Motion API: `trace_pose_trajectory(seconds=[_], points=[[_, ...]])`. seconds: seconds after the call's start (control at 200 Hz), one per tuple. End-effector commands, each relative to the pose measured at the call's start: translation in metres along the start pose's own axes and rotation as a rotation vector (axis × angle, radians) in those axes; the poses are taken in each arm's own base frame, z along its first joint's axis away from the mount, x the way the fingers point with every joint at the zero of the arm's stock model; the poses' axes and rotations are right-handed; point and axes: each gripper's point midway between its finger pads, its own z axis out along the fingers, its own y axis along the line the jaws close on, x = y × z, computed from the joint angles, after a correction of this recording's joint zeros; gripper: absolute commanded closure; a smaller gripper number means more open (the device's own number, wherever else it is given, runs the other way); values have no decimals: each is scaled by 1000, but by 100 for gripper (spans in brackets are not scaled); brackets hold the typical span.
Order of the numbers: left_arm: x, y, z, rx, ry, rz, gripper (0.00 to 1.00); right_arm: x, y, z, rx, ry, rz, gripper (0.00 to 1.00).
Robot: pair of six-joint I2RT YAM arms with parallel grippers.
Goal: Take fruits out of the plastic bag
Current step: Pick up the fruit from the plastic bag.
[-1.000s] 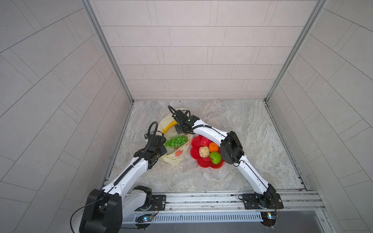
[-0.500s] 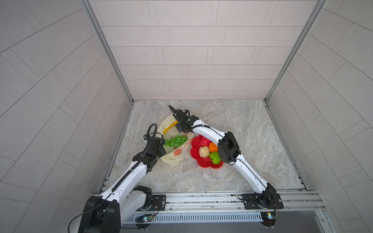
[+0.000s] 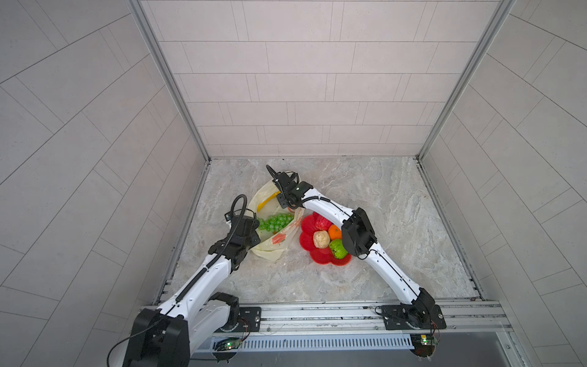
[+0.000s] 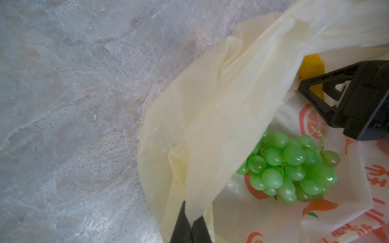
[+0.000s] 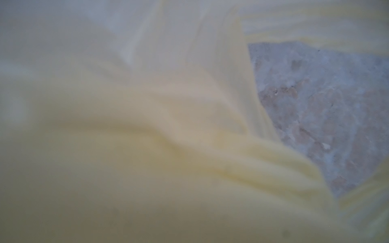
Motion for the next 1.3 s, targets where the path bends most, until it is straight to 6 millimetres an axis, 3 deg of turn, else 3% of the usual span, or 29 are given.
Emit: trace_pose_trajectory(seconds=[0.0, 0.14, 0.355, 0.811, 1.296], points=[[4, 7, 2, -29, 1, 1, 100, 7, -5, 8, 17, 18, -10, 65], [3, 7, 2, -29, -3, 0, 100, 8, -5, 8, 17, 24, -17, 74], [2, 8, 1, -36, -8, 1, 100, 2, -1, -9, 15, 23, -34, 87], [-1, 10, 0, -51, -20, 5, 100, -7, 4, -71, 7, 33, -12, 93], [-2, 10, -2, -52, -22, 11, 100, 27, -6, -119, -12, 29, -31, 93]])
